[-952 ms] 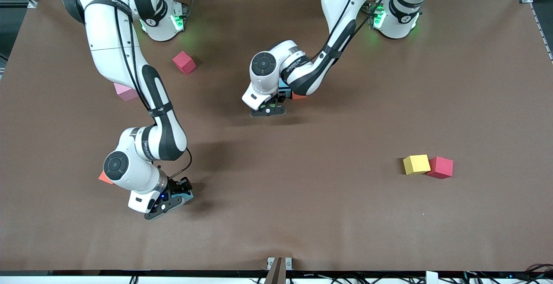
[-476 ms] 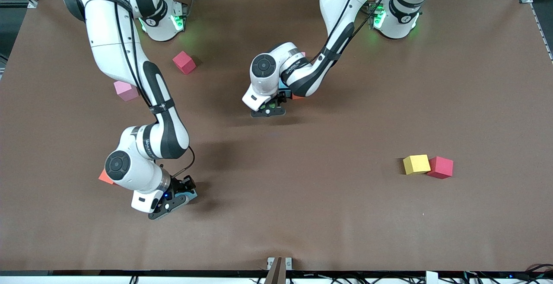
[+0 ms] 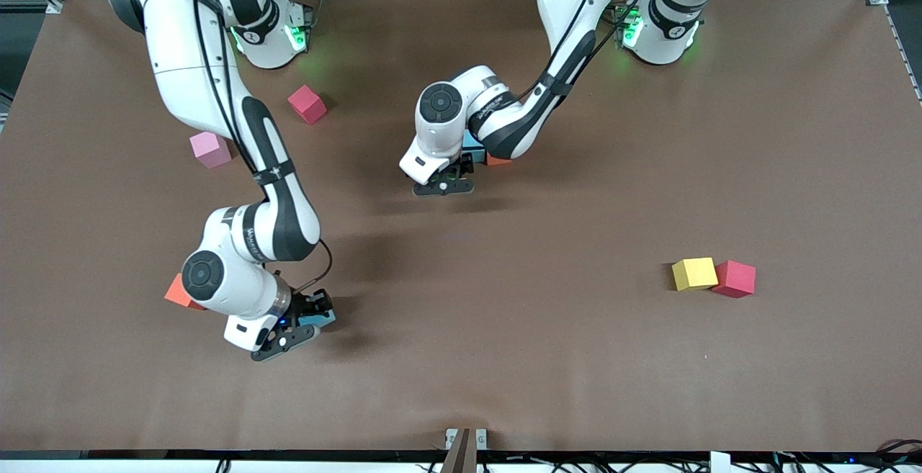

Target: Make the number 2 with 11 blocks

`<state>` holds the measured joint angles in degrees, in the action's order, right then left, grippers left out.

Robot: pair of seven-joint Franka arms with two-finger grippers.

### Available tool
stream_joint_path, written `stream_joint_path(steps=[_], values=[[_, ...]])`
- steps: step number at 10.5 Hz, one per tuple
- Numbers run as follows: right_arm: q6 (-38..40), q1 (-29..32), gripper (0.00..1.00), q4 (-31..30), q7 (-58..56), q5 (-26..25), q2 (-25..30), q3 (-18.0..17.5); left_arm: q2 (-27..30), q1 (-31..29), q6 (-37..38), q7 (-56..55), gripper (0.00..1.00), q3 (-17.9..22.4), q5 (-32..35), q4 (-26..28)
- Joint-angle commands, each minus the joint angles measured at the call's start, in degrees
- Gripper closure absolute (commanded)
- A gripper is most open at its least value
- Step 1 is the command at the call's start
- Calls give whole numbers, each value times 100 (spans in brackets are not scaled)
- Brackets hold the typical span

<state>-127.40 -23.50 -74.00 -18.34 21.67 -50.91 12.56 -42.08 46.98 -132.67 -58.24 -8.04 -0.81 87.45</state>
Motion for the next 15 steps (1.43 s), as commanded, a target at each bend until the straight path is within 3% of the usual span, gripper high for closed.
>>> stream_joint_path(steps=[1,6,9,12,14,15], values=[[407,-40,100,-18,426,65,160,27,567,-91,249,-55,0,30,-15,158],[855,-882,100,0,1559,48,379,36,1482,-1065,1454,119,0,30,11,158],[1146,-2102,100,-105,2516,12,520,676,1843,-2031,1787,635,0,22,11,149],[1104,-2877,100,-387,3895,-23,635,704,1949,-2885,2139,1357,0,13,11,158],[1086,-3203,100,-422,4862,-871,582,678,1897,-3421,2202,1849,0,-5,-59,158],[1007,-3291,100,-588,4919,-901,600,678,1844,-3554,2202,1868,0,13,-51,167]])
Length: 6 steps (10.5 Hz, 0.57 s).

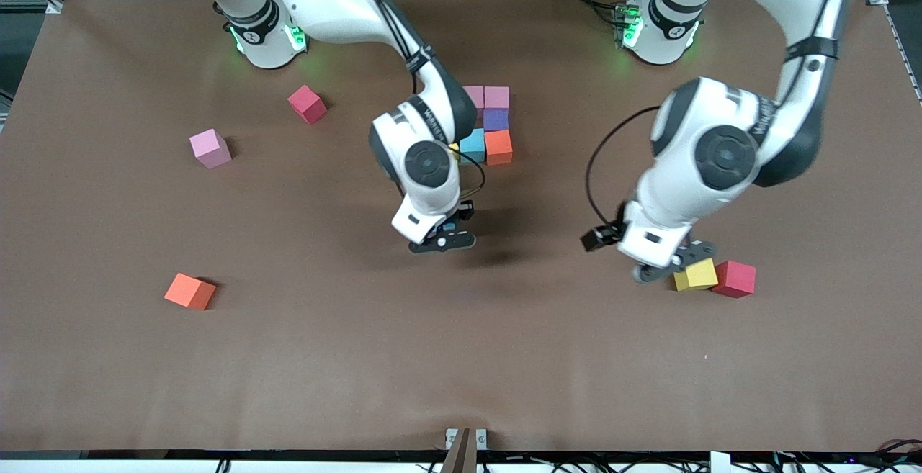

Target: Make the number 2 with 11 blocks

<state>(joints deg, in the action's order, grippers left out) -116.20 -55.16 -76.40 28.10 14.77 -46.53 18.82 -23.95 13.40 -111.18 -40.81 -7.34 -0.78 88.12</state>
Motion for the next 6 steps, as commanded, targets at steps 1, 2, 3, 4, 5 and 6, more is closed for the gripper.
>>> stream_joint_path(steps=[1,2,3,4,5,6], values=[[-383,-135,100,-558,301,-211,222,34,-21,-319,44,195,0,-58,-45,92],[-916,-31,100,-934,336,-142,388,-97,-117,-416,35,248,0,-58,-10,92],[-1531,179,100,-1399,319,33,529,-368,-205,-478,-17,544,0,-58,8,83],[-1668,225,100,-1560,292,35,591,-440,-293,-496,-70,817,0,-31,8,83],[-1625,225,100,-1579,336,35,627,-450,-407,-575,-105,863,0,12,16,83],[-1564,225,100,-1614,353,44,688,-458,-452,-706,-201,916,0,13,130,100]])
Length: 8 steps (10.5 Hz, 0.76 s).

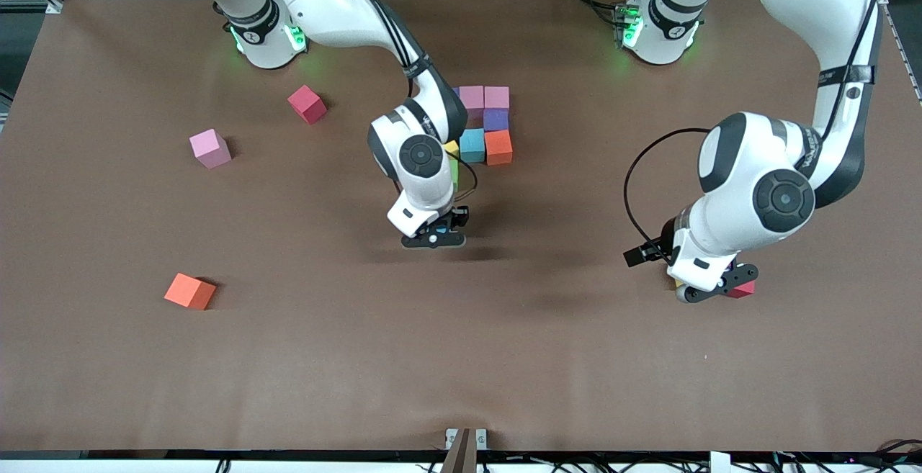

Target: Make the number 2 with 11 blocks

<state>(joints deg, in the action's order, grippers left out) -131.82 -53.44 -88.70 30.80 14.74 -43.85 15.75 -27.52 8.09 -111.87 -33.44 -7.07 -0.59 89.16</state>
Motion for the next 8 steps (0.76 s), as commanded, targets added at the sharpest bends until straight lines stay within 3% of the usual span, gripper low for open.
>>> stream_joint_path(steps=[1,5,8], values=[[-2,53,100,-480,145,46,490,-160,-139,-237,-142,188,0,-14,112,-4],[-107,-61,100,-640,285,64,597,-256,-376,-930,-229,1013,0,-5,182,48],[-177,-122,100,-666,295,55,570,-256,-464,-932,-379,1050,0,-5,507,31]])
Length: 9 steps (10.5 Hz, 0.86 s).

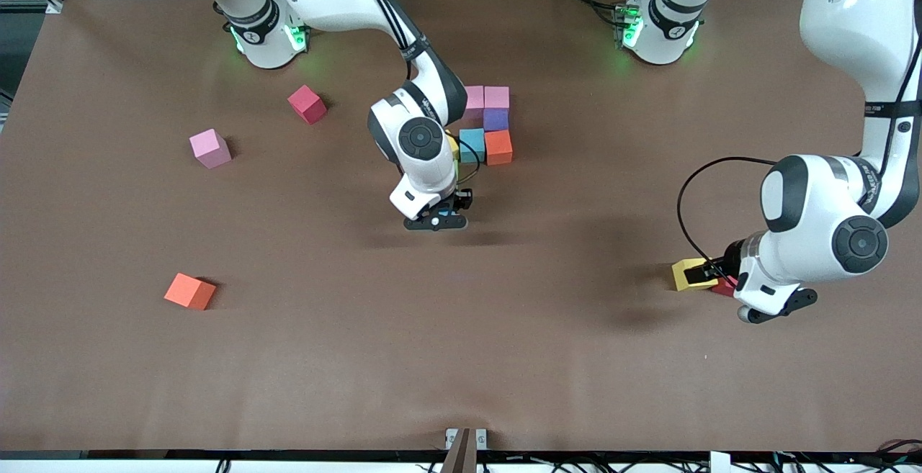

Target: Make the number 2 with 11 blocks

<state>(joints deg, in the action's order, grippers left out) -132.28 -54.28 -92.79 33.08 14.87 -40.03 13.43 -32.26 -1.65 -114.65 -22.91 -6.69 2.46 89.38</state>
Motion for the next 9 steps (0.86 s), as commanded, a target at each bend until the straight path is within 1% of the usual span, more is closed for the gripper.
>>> stream_joint_path(steps=[1,3,4,5,7,8,9], values=[[-183,-56,100,-300,67,43,179,-34,-34,33,-162,-3,0,-43,194,9],[-481,-74,100,-520,67,43,171,-34,-43,33,-180,15,0,-43,202,27],[-500,-74,100,-538,58,34,171,-34,-60,7,-380,15,0,-43,202,149],[-518,-83,100,-547,67,34,171,-34,-52,-63,-600,128,0,-43,202,272],[-745,-92,100,-704,67,34,171,-51,-183,-151,-637,575,0,-43,246,282],[-755,-92,100,-731,67,34,171,-86,-245,-160,-655,777,0,-43,342,282],[-755,-100,100,-740,67,34,171,-86,-297,-152,-655,962,0,-43,630,308]])
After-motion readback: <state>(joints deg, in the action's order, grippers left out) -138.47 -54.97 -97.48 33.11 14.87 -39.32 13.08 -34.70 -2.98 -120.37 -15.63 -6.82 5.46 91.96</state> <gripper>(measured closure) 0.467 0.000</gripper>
